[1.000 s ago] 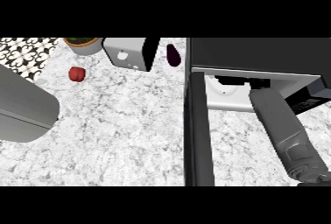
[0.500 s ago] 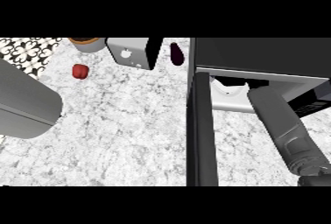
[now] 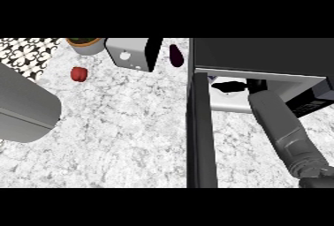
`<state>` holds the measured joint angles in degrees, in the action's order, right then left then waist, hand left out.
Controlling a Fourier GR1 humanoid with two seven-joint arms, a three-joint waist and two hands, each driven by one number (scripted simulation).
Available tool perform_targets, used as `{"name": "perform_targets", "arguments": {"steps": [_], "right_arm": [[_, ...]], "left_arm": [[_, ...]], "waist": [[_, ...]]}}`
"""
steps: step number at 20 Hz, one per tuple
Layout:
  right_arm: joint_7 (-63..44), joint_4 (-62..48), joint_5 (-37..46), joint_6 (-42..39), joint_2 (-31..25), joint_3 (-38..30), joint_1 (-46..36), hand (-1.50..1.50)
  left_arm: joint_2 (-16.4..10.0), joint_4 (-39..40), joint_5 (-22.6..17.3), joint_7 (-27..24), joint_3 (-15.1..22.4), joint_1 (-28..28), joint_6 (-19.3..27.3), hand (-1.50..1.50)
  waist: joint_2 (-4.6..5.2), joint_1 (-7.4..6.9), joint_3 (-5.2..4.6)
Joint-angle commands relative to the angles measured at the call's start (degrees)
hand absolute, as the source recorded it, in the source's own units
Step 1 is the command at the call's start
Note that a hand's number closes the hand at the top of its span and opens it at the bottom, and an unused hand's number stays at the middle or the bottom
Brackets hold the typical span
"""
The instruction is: Pick up the milk, place it into the microwave and close the microwave
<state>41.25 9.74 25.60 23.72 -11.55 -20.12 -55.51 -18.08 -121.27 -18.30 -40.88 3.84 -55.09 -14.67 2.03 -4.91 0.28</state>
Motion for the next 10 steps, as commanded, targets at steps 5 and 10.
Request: {"name": "perform_targets", "arguments": {"steps": [5, 10], "right_arm": [[5.7, -0.9, -3.4, -9.2, -0.2, -2.7, 1.5, -1.5], [9.6, 0.3, -5.6, -16.4, -1.3, -3.7, 5.3, -1.5]], "left_arm": [[1.6, -1.0, 4.4, 0.9, 5.5, -0.4, -0.5, -1.5], [1.6, -2.5, 6.7, 1.5, 6.8, 0.4, -0.8, -1.5]], "waist": [[-0.79, 1.2, -0.08], [-1.54, 3.12, -0.18]]}}
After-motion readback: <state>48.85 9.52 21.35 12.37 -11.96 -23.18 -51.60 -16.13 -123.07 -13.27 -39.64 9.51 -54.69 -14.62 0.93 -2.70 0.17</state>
